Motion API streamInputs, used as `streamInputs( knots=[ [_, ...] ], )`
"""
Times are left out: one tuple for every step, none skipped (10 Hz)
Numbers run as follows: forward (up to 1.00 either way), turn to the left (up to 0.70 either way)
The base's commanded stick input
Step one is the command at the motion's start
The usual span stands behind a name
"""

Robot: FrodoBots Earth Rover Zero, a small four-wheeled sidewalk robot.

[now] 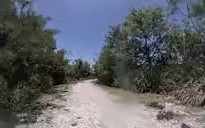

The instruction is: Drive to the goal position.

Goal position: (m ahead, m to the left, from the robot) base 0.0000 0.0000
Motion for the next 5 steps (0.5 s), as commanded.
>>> streamInputs(
  knots=[
    [0.30,0.00],
    [0.30,0.00],
    [0.30,0.00],
    [0.30,0.00],
    [0.30,0.00]
  ],
)
